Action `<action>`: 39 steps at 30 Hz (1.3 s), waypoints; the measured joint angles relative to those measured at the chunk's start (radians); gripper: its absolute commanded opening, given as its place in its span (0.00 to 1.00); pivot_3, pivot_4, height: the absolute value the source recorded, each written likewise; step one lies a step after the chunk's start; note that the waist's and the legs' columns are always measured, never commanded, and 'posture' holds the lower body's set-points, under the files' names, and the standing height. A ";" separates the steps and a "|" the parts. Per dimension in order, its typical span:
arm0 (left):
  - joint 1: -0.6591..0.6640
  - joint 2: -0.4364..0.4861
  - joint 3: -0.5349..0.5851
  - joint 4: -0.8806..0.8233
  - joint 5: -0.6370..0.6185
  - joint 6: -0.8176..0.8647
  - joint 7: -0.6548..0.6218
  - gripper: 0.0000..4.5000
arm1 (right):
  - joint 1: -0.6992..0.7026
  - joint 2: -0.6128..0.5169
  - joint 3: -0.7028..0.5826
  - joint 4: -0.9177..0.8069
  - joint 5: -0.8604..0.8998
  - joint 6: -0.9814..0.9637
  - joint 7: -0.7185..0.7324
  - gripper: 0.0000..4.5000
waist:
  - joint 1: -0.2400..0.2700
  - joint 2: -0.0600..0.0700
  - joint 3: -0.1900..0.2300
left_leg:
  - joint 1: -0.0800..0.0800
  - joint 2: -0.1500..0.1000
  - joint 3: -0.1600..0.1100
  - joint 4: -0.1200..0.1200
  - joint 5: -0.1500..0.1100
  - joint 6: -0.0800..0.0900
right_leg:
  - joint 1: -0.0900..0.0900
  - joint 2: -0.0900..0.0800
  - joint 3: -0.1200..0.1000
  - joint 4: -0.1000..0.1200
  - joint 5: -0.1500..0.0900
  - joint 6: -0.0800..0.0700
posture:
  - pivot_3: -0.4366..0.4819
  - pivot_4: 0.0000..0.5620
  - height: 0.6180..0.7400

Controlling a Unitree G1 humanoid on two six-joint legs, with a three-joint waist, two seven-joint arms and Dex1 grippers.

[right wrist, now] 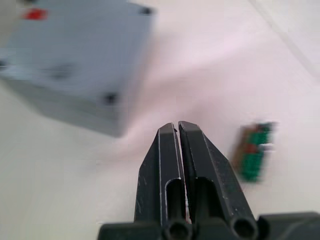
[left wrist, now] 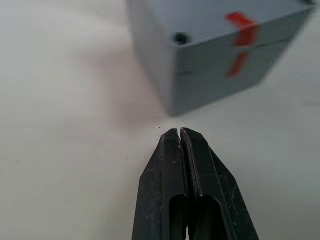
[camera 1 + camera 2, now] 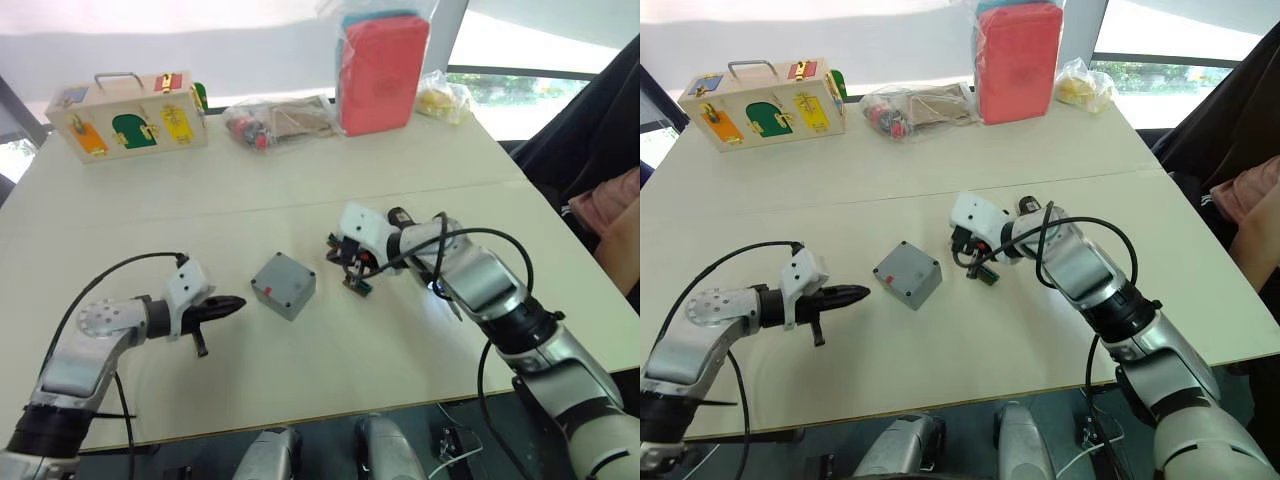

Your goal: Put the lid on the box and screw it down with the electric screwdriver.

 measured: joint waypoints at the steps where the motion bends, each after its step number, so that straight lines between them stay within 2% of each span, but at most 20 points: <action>1: 0.005 -0.005 -0.001 -0.015 -0.008 0.005 0.001 0.00 | -0.002 0.021 0.000 0.028 -0.005 -0.019 -0.001 0.02 | 0.002 0.000 0.000 | 0.000 0.000 0.000 0.000 0.000 0.000 | 0.000 0.000 0.000 0.000 0.000 0.000 | 0.48 0.27 1.00; 6: -0.016 -0.053 -0.014 -0.044 -0.006 0.024 0.046 0.00 | 0.009 0.127 0.041 0.147 -0.035 -0.114 0.004 0.02 | 0.002 0.000 0.000 | 0.000 0.000 0.000 0.001 0.000 0.000 | 0.000 0.000 0.000 0.002 0.000 0.000 | 0.48 0.27 1.00; 13: -0.045 -0.065 -0.033 -0.025 0.017 0.022 0.071 0.00 | 0.069 0.142 0.040 0.157 -0.058 -0.132 0.019 0.02 | 0.000 0.000 0.000 | 0.000 0.000 0.000 0.001 0.000 0.000 | -0.001 0.000 0.000 0.003 0.000 0.000 | 0.48 0.27 1.00; 23: -0.110 -0.077 -0.039 0.067 0.055 -0.021 0.079 0.00 | 0.128 0.135 0.040 0.038 -0.069 -0.050 0.036 0.02 | 0.000 0.000 0.000 | 0.000 0.000 0.000 0.001 0.000 0.000 | -0.001 0.000 0.000 0.003 0.000 0.000 | 0.48 0.27 1.00; 34: -0.088 -0.062 -0.041 0.043 0.054 -0.011 0.052 0.00 | 0.140 0.126 0.035 -0.018 -0.071 -0.003 0.030 0.02 | 0.000 0.000 0.000 | 0.000 0.000 0.000 0.001 0.000 0.000 | -0.001 0.000 0.000 0.004 0.000 0.000 | 0.48 0.27 1.00; 39: -0.039 -0.020 0.003 -0.051 -0.015 0.047 0.029 0.00 | 0.185 0.121 -0.109 -0.137 0.005 0.034 0.014 0.02 | 0.003 -0.001 0.000 | 0.000 0.000 0.000 0.001 0.000 0.000 | -0.001 0.000 0.000 0.004 0.000 0.000 | 0.48 0.27 1.00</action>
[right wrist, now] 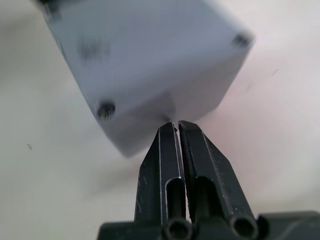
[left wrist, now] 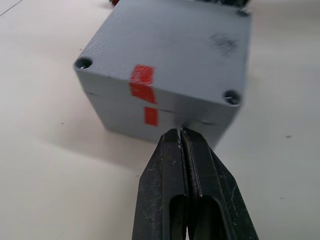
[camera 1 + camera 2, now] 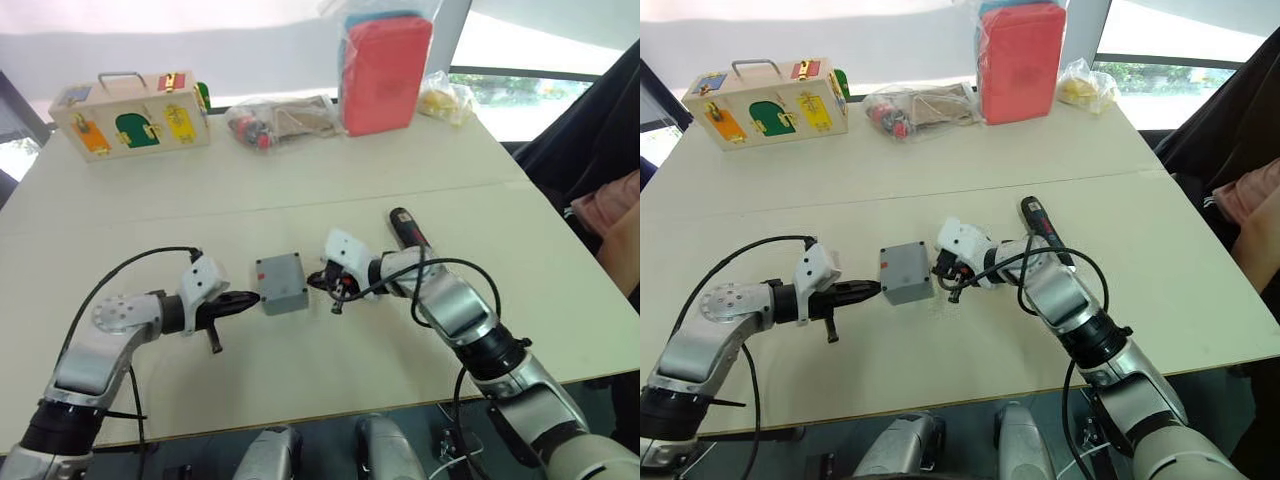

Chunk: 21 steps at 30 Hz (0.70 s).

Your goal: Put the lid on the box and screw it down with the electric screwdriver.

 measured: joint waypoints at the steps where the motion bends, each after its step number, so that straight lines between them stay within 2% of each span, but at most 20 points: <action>1: 0.015 0.020 0.025 -0.029 -0.024 0.019 -0.004 0.00 | 0.021 -0.002 -0.052 -0.040 0.029 0.014 -0.008 0.02 | 0.000 0.000 0.000 | 0.000 0.000 0.000 0.000 0.000 0.000 | 0.000 0.000 0.000 0.000 0.000 0.000 | 0.48 0.27 1.00; 5: 0.038 0.078 0.120 -0.113 -0.099 0.079 -0.018 0.00 | 0.112 -0.047 -0.177 -0.141 0.074 0.010 -0.043 0.02 | 0.002 -0.001 -0.001 | 0.000 0.000 0.000 0.000 0.000 0.000 | 0.001 0.000 0.000 0.000 0.000 0.000 | 0.48 0.27 1.00; 8: 0.030 0.107 0.173 -0.169 -0.149 0.121 -0.017 0.00 | 0.185 -0.073 -0.206 -0.151 0.082 0.020 -0.065 0.17 | 0.000 -0.001 -0.001 | 0.001 0.000 0.001 0.000 0.000 0.000 | 0.001 0.000 0.001 0.000 0.000 0.000 | 0.48 0.27 1.00; 12: 0.007 0.110 0.182 -0.203 -0.183 0.153 -0.005 0.00 | 0.218 -0.070 -0.206 -0.144 0.082 0.006 -0.097 0.55 | -0.003 -0.001 -0.001 | 0.001 0.000 0.001 0.000 0.000 0.000 | 0.000 0.000 0.001 0.001 0.000 0.000 | 0.48 0.27 1.00; 21: -0.021 0.104 0.151 -0.203 -0.190 0.172 0.023 0.00 | 0.239 -0.034 -0.192 -0.057 0.077 -0.050 -0.160 0.55 | 0.000 -0.001 -0.001 | 0.001 0.000 0.002 0.000 0.000 0.000 | 0.000 0.000 0.001 0.001 0.000 0.000 | 0.48 0.27 1.00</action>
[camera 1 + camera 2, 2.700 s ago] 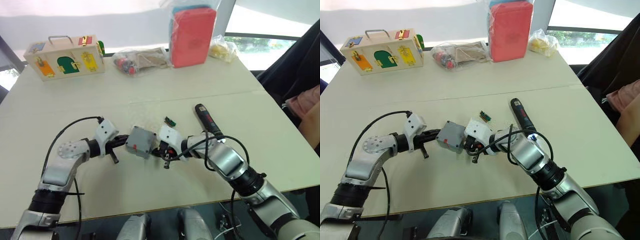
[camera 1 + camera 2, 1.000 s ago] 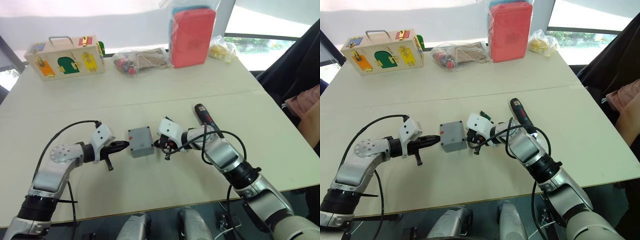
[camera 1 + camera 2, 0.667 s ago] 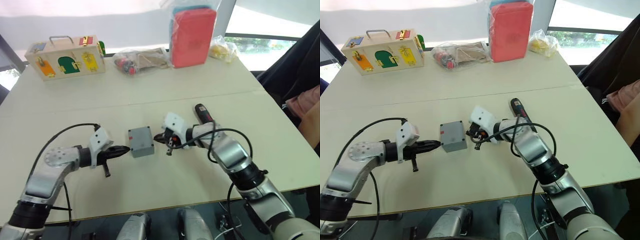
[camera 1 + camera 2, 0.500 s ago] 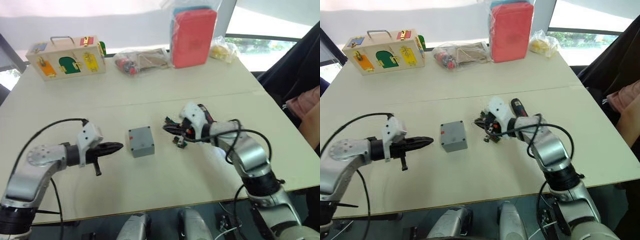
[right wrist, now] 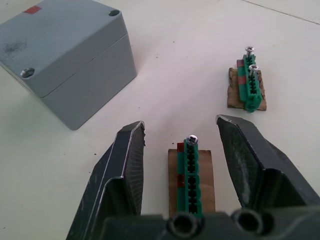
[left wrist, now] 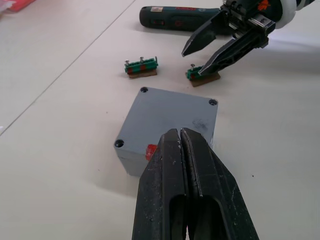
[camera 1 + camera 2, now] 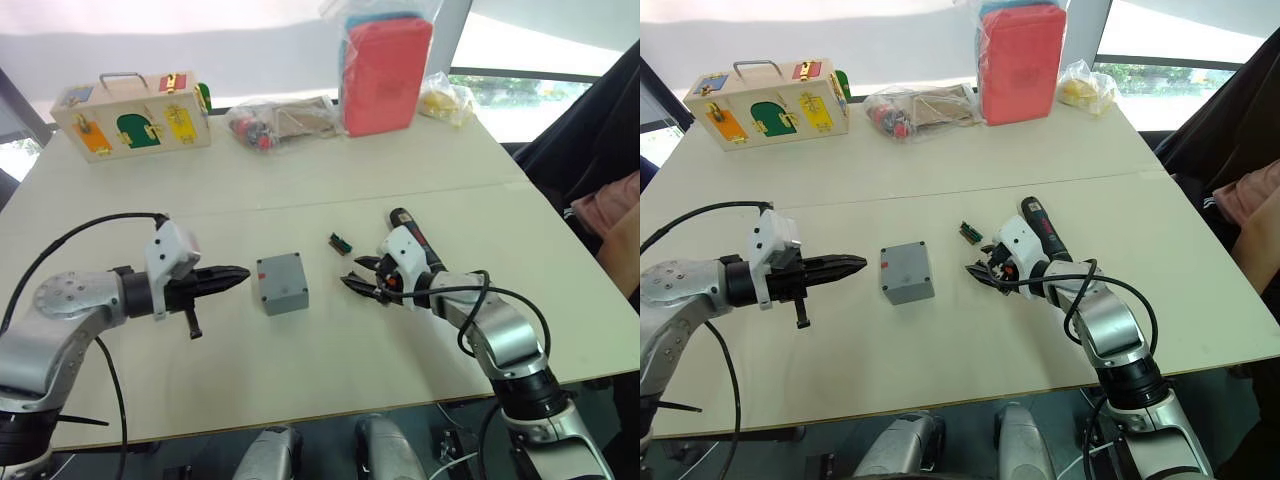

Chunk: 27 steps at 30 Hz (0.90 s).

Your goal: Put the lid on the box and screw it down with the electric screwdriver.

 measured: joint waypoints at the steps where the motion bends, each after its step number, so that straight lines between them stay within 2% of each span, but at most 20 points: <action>1: 0.000 0.000 -0.002 0.000 0.000 0.000 0.000 0.00 | 0.000 0.000 0.003 0.014 -0.002 -0.003 -0.003 0.55 | 0.000 0.000 0.000 | 0.000 0.000 0.000 0.000 0.000 0.000 | 0.000 0.000 0.000 0.000 0.000 0.000 | 0.48 0.27 1.00; 22: 0.013 -0.007 -0.003 0.001 0.003 -0.007 0.020 0.00 | 0.000 0.017 0.005 0.052 0.020 0.003 -0.015 0.55 | -0.001 0.000 0.000 | 0.000 0.000 0.000 0.000 0.000 0.000 | 0.000 0.000 0.000 0.000 0.000 0.000 | 0.48 0.27 1.00; 25: 0.013 -0.008 -0.006 0.002 0.003 -0.007 0.021 0.00 | 0.000 0.017 0.005 0.053 0.025 0.008 -0.017 0.39 | -0.001 0.000 0.000 | 0.000 0.000 0.000 0.000 0.000 0.000 | 0.000 0.000 0.000 0.000 0.000 0.000 | 0.48 0.27 1.00; 27: 0.013 -0.009 -0.006 0.002 0.003 -0.007 0.022 0.00 | 0.000 0.017 0.005 0.053 0.026 0.010 -0.017 0.19 | -0.001 0.000 0.000 | 0.000 0.000 0.000 0.000 0.000 0.000 | 0.000 0.000 0.000 0.000 0.000 0.000 | 0.48 0.27 1.00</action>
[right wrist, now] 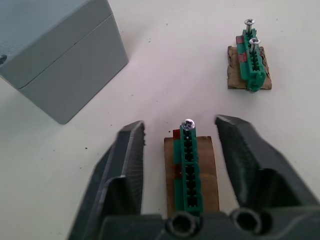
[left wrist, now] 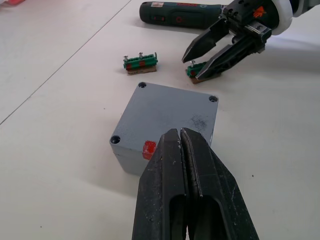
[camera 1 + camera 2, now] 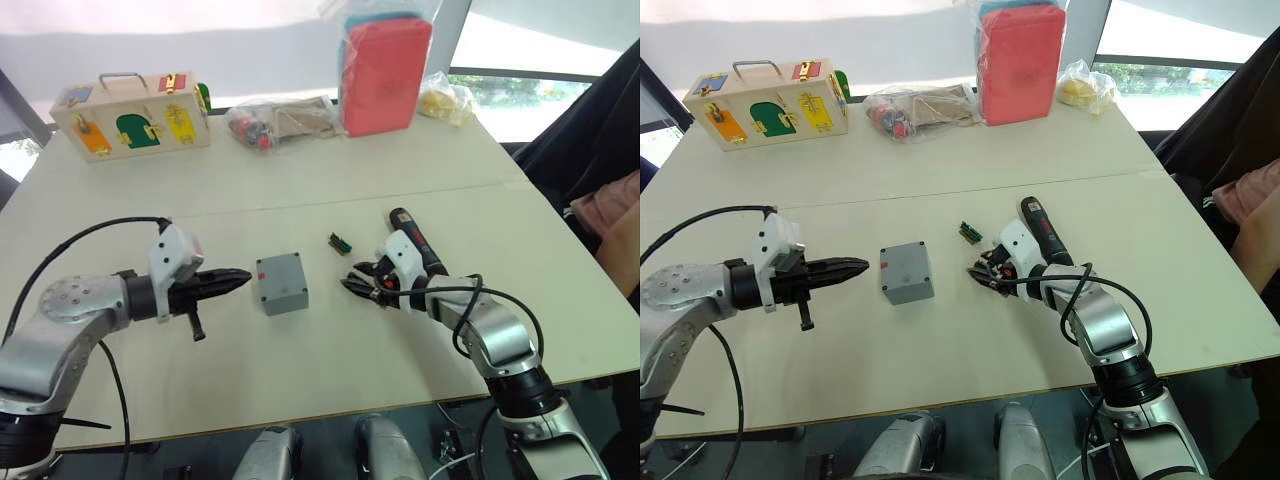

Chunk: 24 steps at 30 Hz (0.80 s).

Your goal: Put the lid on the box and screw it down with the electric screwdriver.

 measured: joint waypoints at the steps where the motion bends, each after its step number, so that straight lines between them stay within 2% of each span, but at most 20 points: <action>1: 0.000 0.000 0.000 0.000 0.000 0.000 0.000 0.00 | 0.000 0.000 0.000 0.000 0.000 0.001 -0.001 0.11 | 0.000 0.000 0.000 | 0.000 0.000 0.000 0.000 0.000 0.000 | 0.000 0.000 0.000 0.000 0.000 0.000 | 0.48 0.27 1.00; 2: 0.000 0.000 0.000 0.000 0.000 0.000 0.000 0.00 | 0.000 0.000 0.000 0.000 0.000 0.001 -0.001 0.02 | 0.000 0.000 0.000 | 0.000 0.000 0.000 0.000 0.000 0.000 | 0.000 0.000 0.000 0.000 0.000 0.000 | 0.48 0.27 1.00; 3: 0.000 -0.001 0.000 0.000 0.000 0.000 0.000 0.00 | 0.000 0.000 -0.001 0.000 0.001 0.000 -0.002 0.01 | 0.000 0.000 0.000 | 0.000 0.000 0.000 0.000 0.000 0.000 | 0.000 0.000 0.000 0.000 0.000 0.000 | 0.48 0.27 1.00; 15: 0.000 -0.013 -0.003 0.001 0.000 -0.001 0.001 0.00 | -0.007 0.000 -0.021 0.000 0.022 0.029 -0.004 0.01 | 0.000 0.000 0.000 | 0.000 0.000 0.000 0.000 0.000 0.000 | 0.000 0.000 0.000 0.000 0.000 0.000 | 0.48 0.27 1.00; 24: 0.009 -0.013 -0.004 0.002 0.005 -0.014 -0.002 0.00 | -0.084 -0.020 -0.075 -0.029 0.098 0.120 -0.003 0.01 | 0.000 0.000 0.000 | 0.000 0.000 0.000 0.000 0.000 0.000 | 0.000 0.000 0.000 0.000 0.000 0.000 | 0.48 0.27 1.00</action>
